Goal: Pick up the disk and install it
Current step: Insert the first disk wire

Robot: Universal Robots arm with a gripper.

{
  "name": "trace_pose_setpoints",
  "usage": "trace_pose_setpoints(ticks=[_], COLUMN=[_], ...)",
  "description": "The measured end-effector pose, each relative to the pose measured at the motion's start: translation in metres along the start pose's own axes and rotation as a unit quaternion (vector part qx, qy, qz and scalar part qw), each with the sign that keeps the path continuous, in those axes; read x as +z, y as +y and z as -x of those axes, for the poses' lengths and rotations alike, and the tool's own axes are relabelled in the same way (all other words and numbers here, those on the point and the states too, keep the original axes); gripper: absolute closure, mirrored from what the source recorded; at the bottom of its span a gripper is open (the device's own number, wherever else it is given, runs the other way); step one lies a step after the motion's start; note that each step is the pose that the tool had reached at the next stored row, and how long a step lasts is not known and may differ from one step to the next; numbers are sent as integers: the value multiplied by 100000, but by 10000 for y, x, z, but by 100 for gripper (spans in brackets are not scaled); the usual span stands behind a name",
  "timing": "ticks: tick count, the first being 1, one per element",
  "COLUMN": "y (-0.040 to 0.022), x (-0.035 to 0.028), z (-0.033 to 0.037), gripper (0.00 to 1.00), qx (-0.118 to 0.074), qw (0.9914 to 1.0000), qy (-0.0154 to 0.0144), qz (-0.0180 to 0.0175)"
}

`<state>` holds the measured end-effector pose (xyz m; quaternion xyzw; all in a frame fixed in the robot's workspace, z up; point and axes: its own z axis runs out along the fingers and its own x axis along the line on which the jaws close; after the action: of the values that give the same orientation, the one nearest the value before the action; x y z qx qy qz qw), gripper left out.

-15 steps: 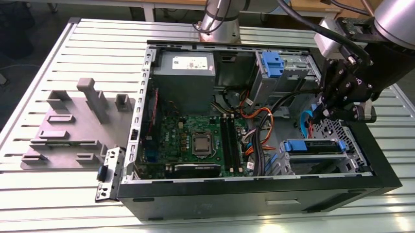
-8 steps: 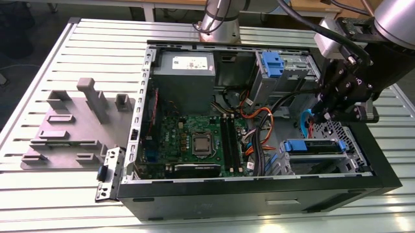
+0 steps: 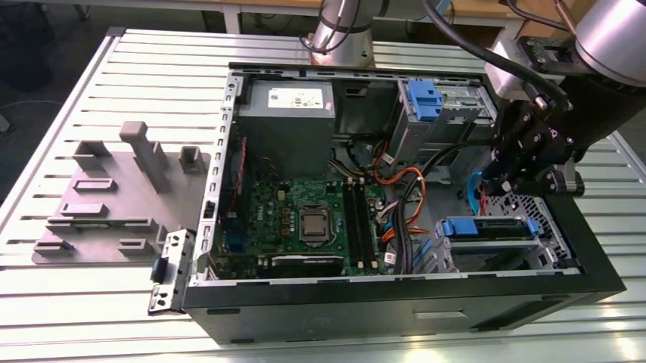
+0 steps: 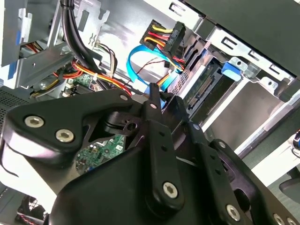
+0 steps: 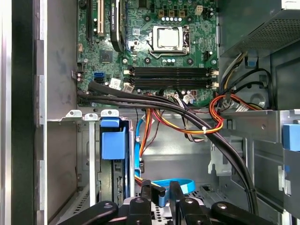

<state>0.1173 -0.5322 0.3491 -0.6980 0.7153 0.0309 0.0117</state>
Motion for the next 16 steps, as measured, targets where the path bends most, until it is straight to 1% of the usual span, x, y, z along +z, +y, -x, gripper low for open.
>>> trace_pose_setpoints(ticks=[8,9,10,12,16], y=[0,0,0,0,0], x=[1,1,1,1,1], z=[0,0,0,0,0], gripper=[70,71,78,79,79], qx=[1,2,0,1,1], qw=[100000,100000,100000,100000,100000], qy=[26,29,34,38,53], qz=[-2,-1,-2,-1,-1])
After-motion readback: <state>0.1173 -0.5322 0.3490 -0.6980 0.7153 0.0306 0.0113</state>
